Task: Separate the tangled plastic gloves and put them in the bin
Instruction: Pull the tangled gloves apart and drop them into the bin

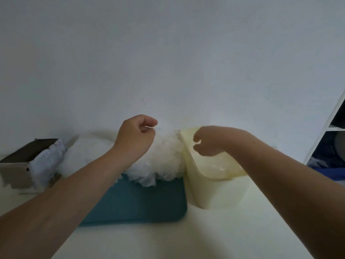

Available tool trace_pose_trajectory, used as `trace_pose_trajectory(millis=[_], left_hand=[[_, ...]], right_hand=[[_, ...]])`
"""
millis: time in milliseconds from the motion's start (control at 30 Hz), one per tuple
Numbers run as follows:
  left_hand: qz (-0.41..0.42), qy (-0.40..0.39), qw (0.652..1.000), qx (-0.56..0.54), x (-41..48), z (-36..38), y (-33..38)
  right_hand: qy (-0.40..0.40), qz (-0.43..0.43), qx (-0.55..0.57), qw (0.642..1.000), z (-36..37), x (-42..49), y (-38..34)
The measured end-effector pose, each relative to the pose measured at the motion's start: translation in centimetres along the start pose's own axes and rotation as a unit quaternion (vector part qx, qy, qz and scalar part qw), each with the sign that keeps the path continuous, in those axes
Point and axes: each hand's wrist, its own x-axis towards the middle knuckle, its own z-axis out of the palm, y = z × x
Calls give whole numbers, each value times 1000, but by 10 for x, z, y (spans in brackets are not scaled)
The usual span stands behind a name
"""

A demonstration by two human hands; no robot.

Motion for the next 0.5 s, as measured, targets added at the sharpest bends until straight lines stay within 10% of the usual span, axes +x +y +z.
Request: trace_pose_trajectory(millis=[133, 367, 500], left_hand=[[51, 26, 993, 106, -11, -14, -27], [-46, -100, 977, 182, -37, -37, -90], [-21, -45, 991, 125, -39, -55, -116]], right_hand=[[164, -46, 104, 980, -12, -5, -48], [165, -99, 355, 915, 44, 18, -126], [266, -19, 179, 947, 63, 33, -149]])
